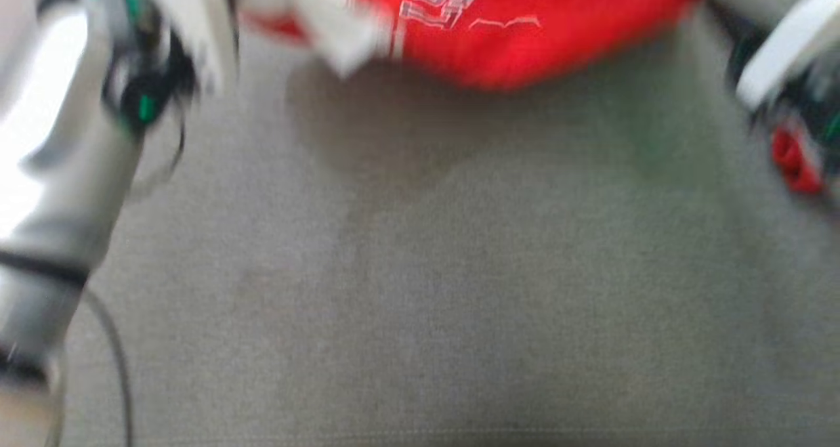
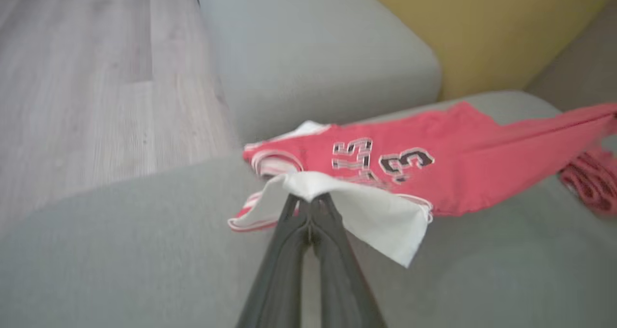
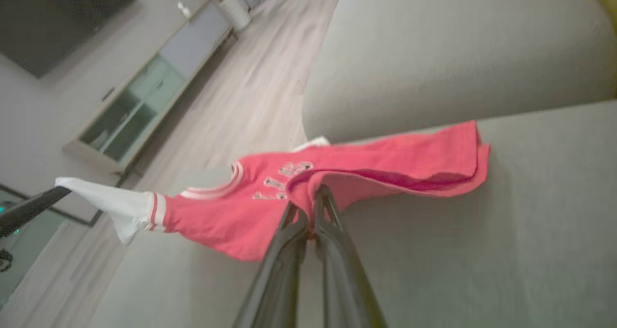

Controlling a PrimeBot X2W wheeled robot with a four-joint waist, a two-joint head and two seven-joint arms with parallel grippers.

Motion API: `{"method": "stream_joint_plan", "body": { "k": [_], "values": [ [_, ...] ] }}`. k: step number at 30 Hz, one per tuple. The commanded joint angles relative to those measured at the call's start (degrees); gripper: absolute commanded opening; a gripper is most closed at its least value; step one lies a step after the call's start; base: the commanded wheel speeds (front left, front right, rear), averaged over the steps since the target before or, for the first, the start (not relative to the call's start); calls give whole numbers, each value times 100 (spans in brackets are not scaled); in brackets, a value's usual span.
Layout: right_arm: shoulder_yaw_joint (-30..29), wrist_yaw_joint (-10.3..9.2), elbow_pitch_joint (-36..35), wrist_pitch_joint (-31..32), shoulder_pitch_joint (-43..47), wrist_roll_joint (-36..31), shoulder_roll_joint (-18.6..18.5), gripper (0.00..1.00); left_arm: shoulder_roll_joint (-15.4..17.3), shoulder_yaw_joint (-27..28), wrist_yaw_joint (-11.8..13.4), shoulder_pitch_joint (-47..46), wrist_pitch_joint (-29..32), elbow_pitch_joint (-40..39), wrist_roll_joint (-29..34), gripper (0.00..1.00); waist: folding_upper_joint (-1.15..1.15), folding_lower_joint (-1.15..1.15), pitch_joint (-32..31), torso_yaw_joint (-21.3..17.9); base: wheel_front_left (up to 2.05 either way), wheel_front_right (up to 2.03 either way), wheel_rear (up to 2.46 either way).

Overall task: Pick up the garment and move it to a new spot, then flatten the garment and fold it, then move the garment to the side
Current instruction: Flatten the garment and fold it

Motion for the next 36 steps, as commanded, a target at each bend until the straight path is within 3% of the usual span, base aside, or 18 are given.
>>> {"method": "stream_joint_plan", "body": {
  "k": [1, 11, 12, 17, 25, 30, 36],
  "values": [
    [115, 43, -233, 187, 295, 93, -223, 0, 543, 50, 2, 33, 308, -459, -248, 0, 0, 0, -655, 20, 0, 0, 0],
    [939, 43, -948, 1560, 1954, 510, -1029, 0, 2167, -441, 110, 2092, 2718, -2714, -1840, 0, 0, 0, -1510, 44, 0, 0, 0],
    [939, 43, -948, 1560, 1954, 510, -1029, 0, 2167, -441, 110, 2092, 2718, -2714, -1840, 0, 0, 0, -1510, 44, 0, 0, 0],
    [1125, 43, -1390, 2152, 2464, 683, -1532, 0, 2849, -534, 458, 2691, 3559, -3968, -2416, 0, 0, 0, -1545, 32, 0, 0, 0],
    [1177, 43, -2256, 3009, 2970, 978, -2581, 0, 3628, -565, 1013, 3310, 4277, -5464, -3132, 0, 0, 0, -1367, -69, 0, 0, 0],
    [1041, 43, -2495, 3166, 2887, 1019, -2804, 0, 3765, -475, 1159, 3282, 4370, -5764, -3248, 0, 0, 0, -1132, -146, 0, 0, 0],
    [796, 43, -2275, 3304, 2429, 1076, -2513, 0, 3487, -337, 1184, 2736, 4457, -5520, -3144, 0, 0, 0, -767, -230, 0, 0, 0]
  ]
}}
